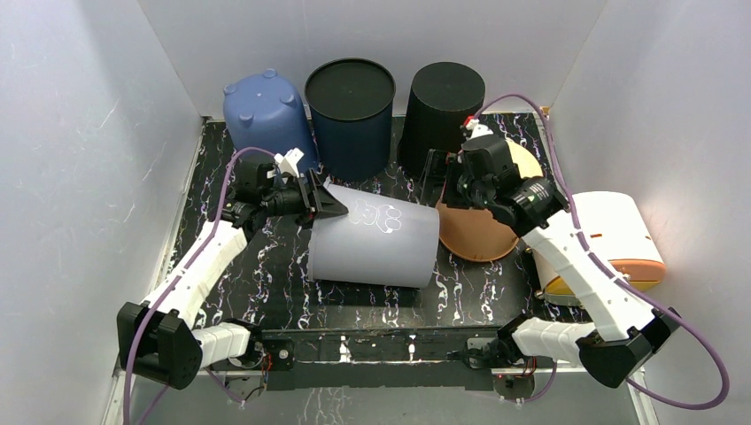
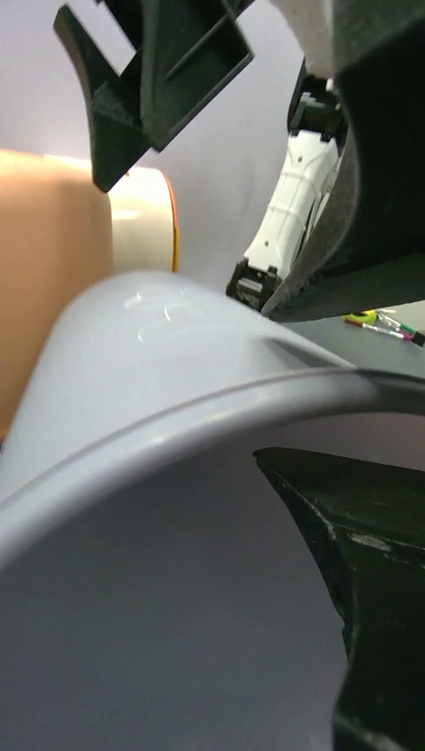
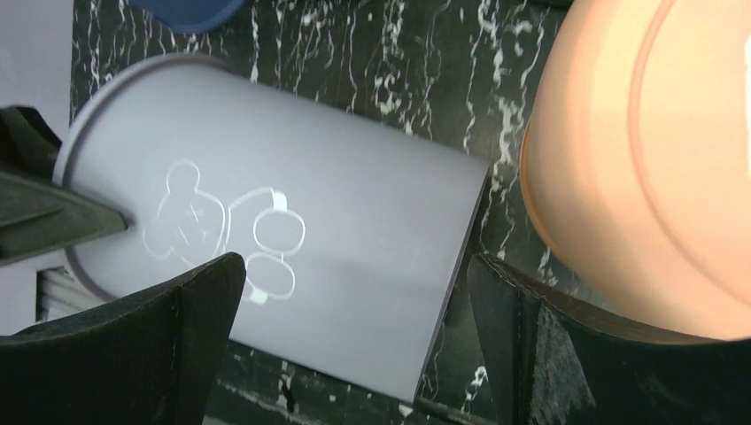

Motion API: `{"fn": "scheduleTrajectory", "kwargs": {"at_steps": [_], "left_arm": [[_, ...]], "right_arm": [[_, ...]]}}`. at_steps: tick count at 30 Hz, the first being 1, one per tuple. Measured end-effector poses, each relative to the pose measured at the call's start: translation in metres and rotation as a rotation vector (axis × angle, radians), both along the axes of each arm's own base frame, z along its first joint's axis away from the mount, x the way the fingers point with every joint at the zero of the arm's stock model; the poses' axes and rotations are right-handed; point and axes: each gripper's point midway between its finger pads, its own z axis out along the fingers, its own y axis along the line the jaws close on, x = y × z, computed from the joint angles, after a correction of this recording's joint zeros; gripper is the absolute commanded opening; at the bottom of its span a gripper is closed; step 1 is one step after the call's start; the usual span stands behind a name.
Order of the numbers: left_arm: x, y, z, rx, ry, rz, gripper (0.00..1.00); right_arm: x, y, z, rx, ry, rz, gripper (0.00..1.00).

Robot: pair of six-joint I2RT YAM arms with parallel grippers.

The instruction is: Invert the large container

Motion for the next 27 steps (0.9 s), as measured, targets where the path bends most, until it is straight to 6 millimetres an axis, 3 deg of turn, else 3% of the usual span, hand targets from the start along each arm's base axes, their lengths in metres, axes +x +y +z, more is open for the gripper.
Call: {"fn": "scheduleTrajectory", "kwargs": {"at_steps": [5, 13, 23, 27], "left_arm": [[-0.001, 0.012, -0.015, 0.129, 0.004, -0.011, 0.57], [0.003, 0.027, -0.008, 0.258, -0.087, -0.028, 0.58], [0.002, 0.035, -0.002, 0.330, -0.133, -0.067, 0.56], [0.002, 0.039, 0.003, 0.356, -0.153, -0.072, 0.54]], "right_arm": [[-0.021, -0.001, -0.023, 0.027, 0.075, 0.016, 0.98], [-0.038, -0.005, -0.036, 0.065, 0.127, -0.007, 0.98], [-0.060, -0.001, -0.077, 0.168, 0.229, -0.046, 0.98], [-0.063, 0.003, -0.078, 0.221, 0.244, -0.057, 0.98]]}}
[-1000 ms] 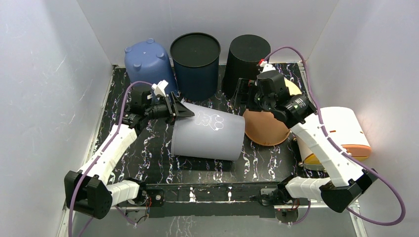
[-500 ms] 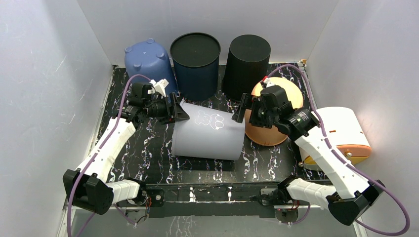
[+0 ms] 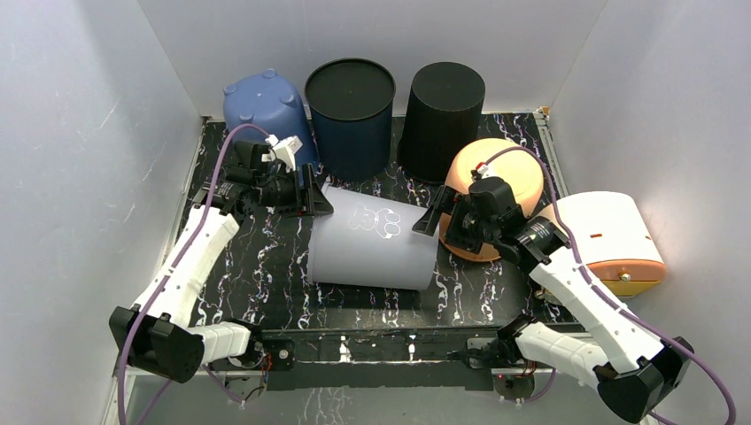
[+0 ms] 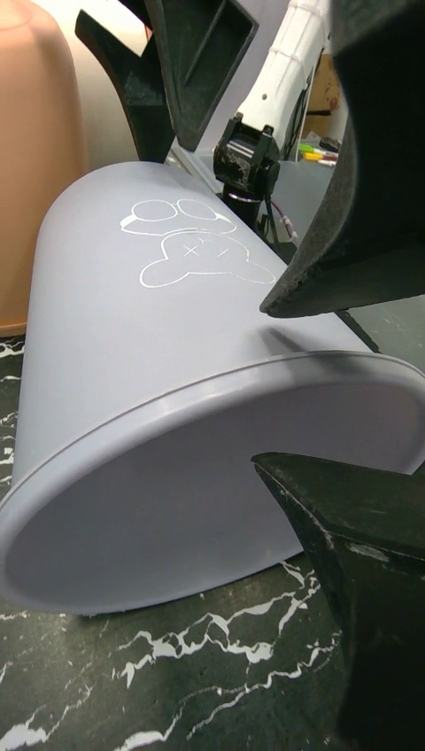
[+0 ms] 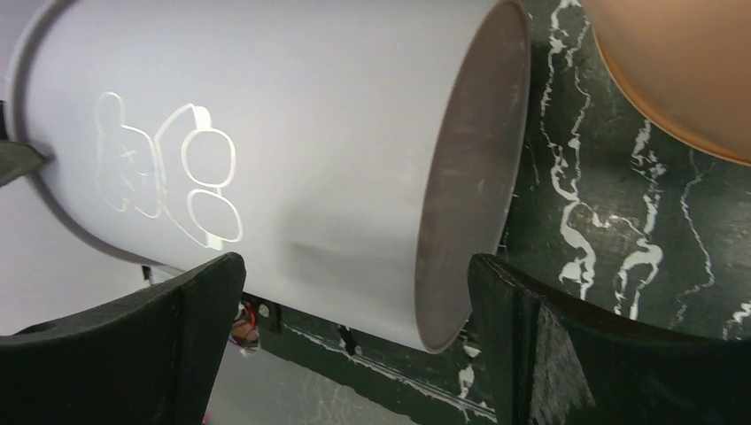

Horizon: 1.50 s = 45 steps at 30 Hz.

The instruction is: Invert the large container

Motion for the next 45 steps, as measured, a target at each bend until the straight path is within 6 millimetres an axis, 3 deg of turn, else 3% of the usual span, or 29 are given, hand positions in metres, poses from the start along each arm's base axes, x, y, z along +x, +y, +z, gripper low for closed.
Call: {"fn": "scheduleTrajectory", "kwargs": {"at_steps": [11, 18, 25, 31, 36, 45], "left_arm": [[-0.003, 0.015, 0.005, 0.090, -0.007, 0.022, 0.34], [-0.005, 0.016, 0.007, 0.091, -0.008, 0.020, 0.22], [-0.005, 0.014, 0.007, 0.084, -0.007, 0.017, 0.15], [-0.002, 0.014, 0.006, 0.076, -0.016, 0.023, 0.16], [0.012, 0.010, 0.006, 0.050, -0.037, 0.046, 0.15], [0.060, 0.005, 0.003, -0.003, -0.084, 0.112, 0.16]], "right_arm": [[0.002, 0.010, 0.015, 0.097, -0.027, -0.008, 0.98], [-0.002, 0.017, 0.005, 0.126, 0.007, 0.008, 0.98], [-0.002, 0.022, 0.012, 0.164, 0.001, 0.021, 0.98], [-0.006, 0.027, 0.022, 0.209, -0.007, 0.047, 0.98], [-0.009, 0.029, 0.024, 0.227, 0.001, 0.063, 0.98], [-0.013, 0.041, 0.048, 0.313, 0.009, 0.097, 0.98]]}}
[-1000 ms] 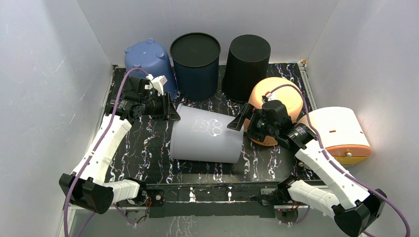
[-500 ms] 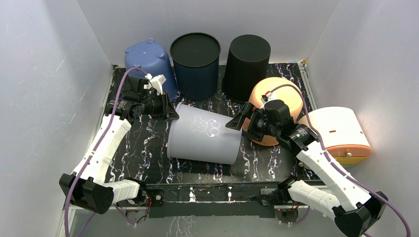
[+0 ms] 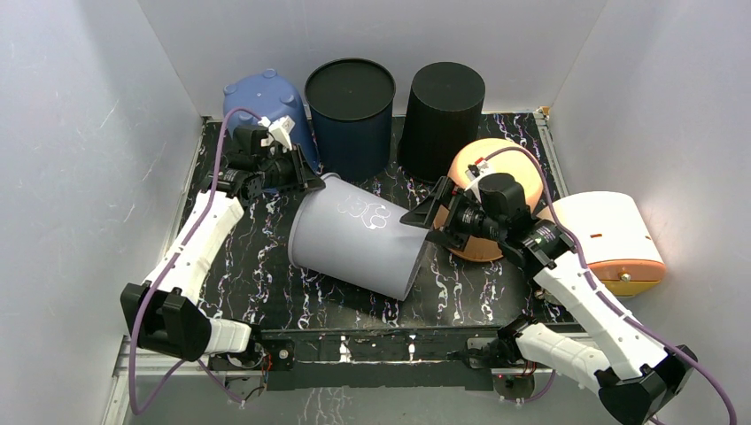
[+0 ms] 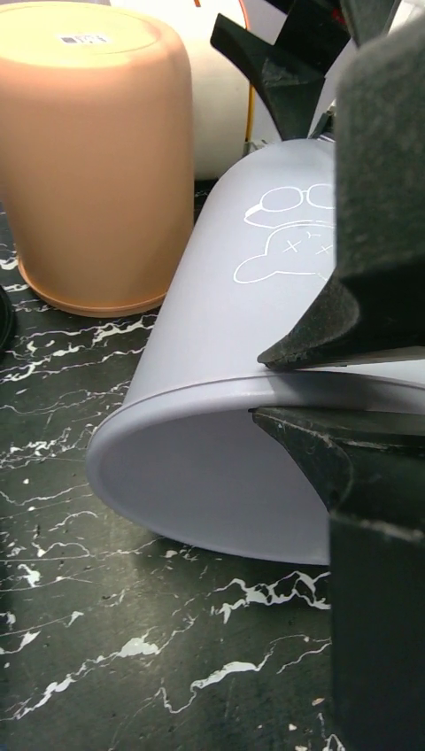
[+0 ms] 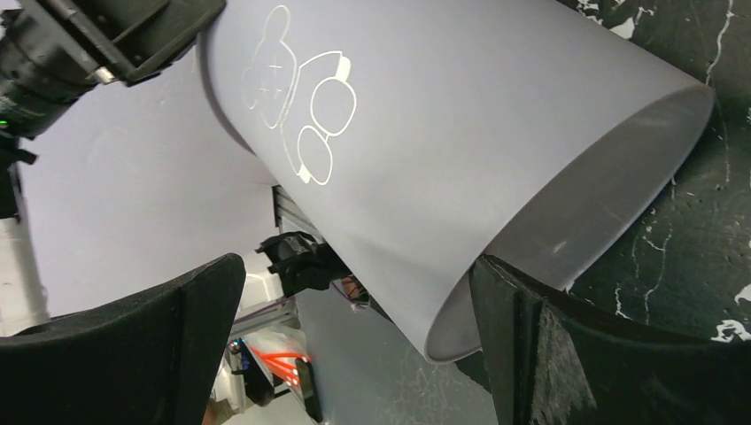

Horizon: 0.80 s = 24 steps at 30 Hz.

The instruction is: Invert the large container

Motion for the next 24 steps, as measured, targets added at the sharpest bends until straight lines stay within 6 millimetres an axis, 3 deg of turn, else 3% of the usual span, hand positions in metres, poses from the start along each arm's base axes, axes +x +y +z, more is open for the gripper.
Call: {"fn": "scheduleTrajectory", "kwargs": {"at_steps": [10, 15, 19, 24], "left_arm": [[0.022, 0.005, -0.005, -0.034, -0.042, 0.064, 0.16], [0.027, 0.007, -0.020, -0.030, -0.016, 0.087, 0.16], [0.022, 0.004, -0.037, -0.039, 0.048, 0.087, 0.16], [0.013, -0.011, -0.041, -0.066, 0.087, 0.046, 0.16]], "right_arm": [[0.010, 0.006, 0.047, 0.077, -0.074, -0.009, 0.98], [0.018, 0.011, 0.076, 0.113, -0.135, -0.004, 0.98], [0.025, 0.017, 0.110, 0.177, -0.232, 0.011, 0.98], [0.031, 0.024, 0.159, 0.283, -0.395, 0.030, 0.98]]}}
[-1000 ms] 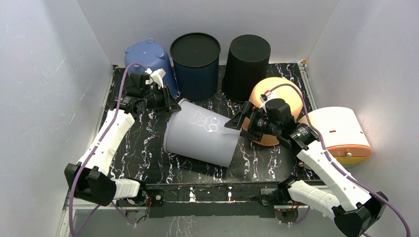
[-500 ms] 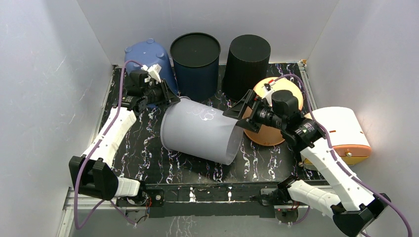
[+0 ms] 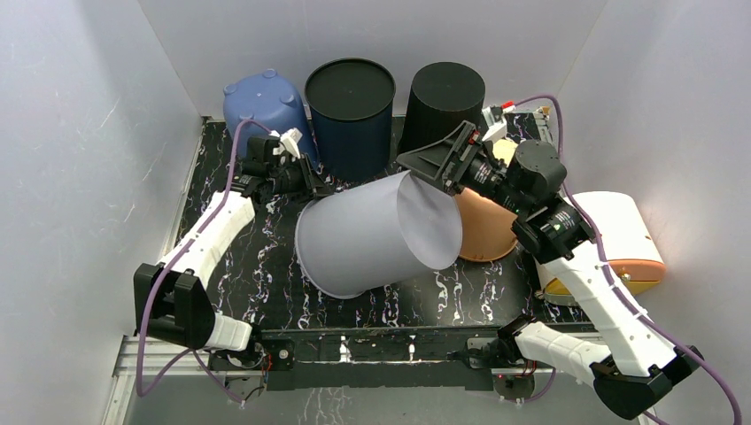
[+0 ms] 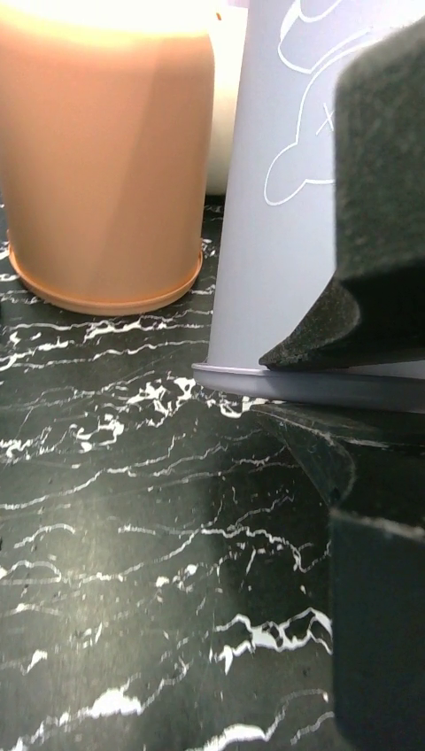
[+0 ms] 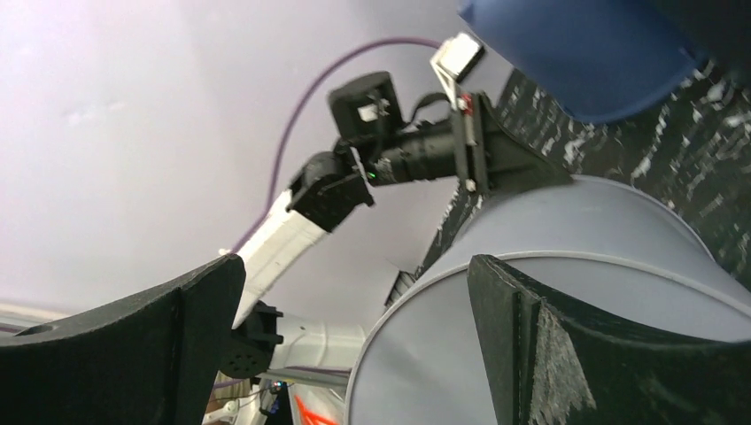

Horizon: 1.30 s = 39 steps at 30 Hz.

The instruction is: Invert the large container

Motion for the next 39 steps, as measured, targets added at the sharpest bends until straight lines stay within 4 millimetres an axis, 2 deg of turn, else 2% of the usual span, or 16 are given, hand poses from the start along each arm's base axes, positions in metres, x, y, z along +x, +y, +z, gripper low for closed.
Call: {"fn": "scheduleTrajectory", "kwargs": {"at_steps": [3, 7, 14, 17, 21, 23, 27, 35, 39], "left_arm": [[-0.003, -0.010, -0.001, -0.024, 0.013, -0.031, 0.16], [-0.001, -0.017, -0.011, -0.032, 0.041, -0.052, 0.16], [0.007, -0.018, -0.043, -0.014, 0.067, -0.057, 0.18], [0.007, -0.014, -0.060, 0.018, 0.074, -0.060, 0.24], [0.010, -0.014, -0.072, 0.042, 0.067, -0.081, 0.37], [0.011, -0.016, -0.073, 0.043, 0.056, -0.097, 0.41], [0.007, -0.030, -0.066, 0.012, 0.022, -0.160, 0.47], [-0.001, -0.032, -0.068, 0.033, 0.027, -0.201, 0.53], [0.004, -0.029, -0.058, 0.064, 0.013, -0.198, 0.56]], "right_arm": [[0.001, 0.002, 0.016, 0.042, -0.059, 0.010, 0.98], [0.004, 0.008, 0.017, 0.072, -0.076, 0.022, 0.98], [0.011, 0.018, -0.009, 0.064, -0.054, 0.032, 0.98], [0.012, 0.020, -0.025, 0.050, -0.028, 0.035, 0.98], [0.013, 0.028, -0.039, 0.045, -0.008, 0.055, 0.98], [0.014, 0.032, -0.044, 0.043, -0.001, 0.065, 0.98], [0.019, 0.044, -0.078, 0.009, 0.083, 0.090, 0.98], [0.018, 0.051, -0.077, 0.013, 0.071, 0.115, 0.98], [0.018, 0.050, -0.077, -0.006, 0.072, 0.114, 0.98]]}}
